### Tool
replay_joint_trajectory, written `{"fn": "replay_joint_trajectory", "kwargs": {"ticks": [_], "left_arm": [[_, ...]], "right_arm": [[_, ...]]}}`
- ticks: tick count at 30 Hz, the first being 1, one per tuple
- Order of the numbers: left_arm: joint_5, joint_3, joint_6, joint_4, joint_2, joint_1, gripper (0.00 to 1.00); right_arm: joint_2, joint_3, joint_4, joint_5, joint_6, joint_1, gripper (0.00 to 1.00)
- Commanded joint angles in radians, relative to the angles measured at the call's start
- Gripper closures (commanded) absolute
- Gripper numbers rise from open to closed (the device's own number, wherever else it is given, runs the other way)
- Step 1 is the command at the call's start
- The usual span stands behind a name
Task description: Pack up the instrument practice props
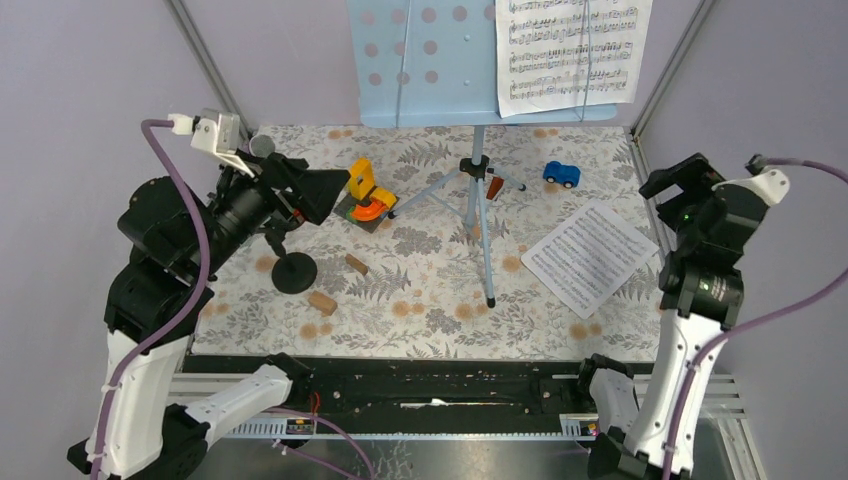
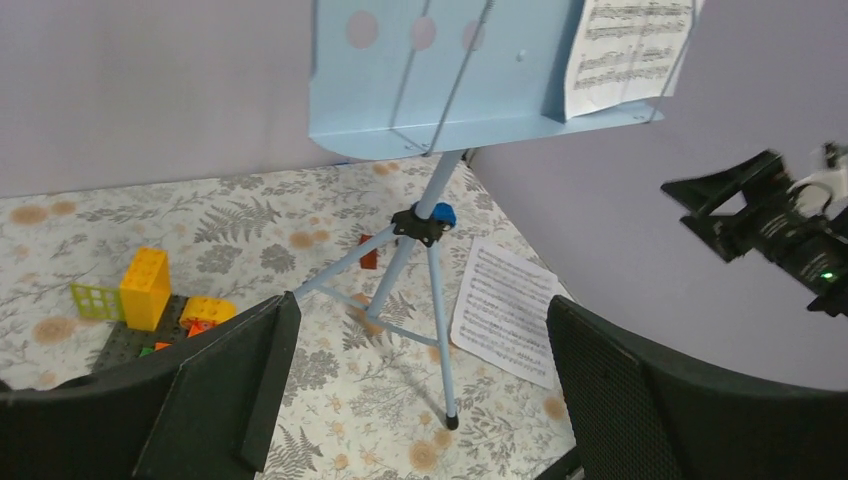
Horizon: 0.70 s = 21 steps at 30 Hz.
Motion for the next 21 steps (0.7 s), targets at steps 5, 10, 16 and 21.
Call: {"fn": "replay_joint_trajectory", "kwargs": {"ticks": [5,10,16,21], "left_arm": [[0.204,0.193,0.015,0.066,0.131,-0.002,0.01],[0.254,0.272,0.008,0.102,0.229,-0.002,0.02],[0.323,0.375,-0.047,0.166,0.350,-0.006,0.04],[0.340,0.502,-0.114,0.207,0.487,-0.044,0.04]], "right_arm": [[0.045,0.323,0.002,-0.519,-0.044,-0.004,0.03],[0.135,0.484,0.018,-0.710,0.009,-0.004,0.03],[0.183,0.548,0.187,-0.907,0.182,-0.003,0.05],[0.247,0.574,0.341,-0.968,0.365,-0.004,0.12]]}}
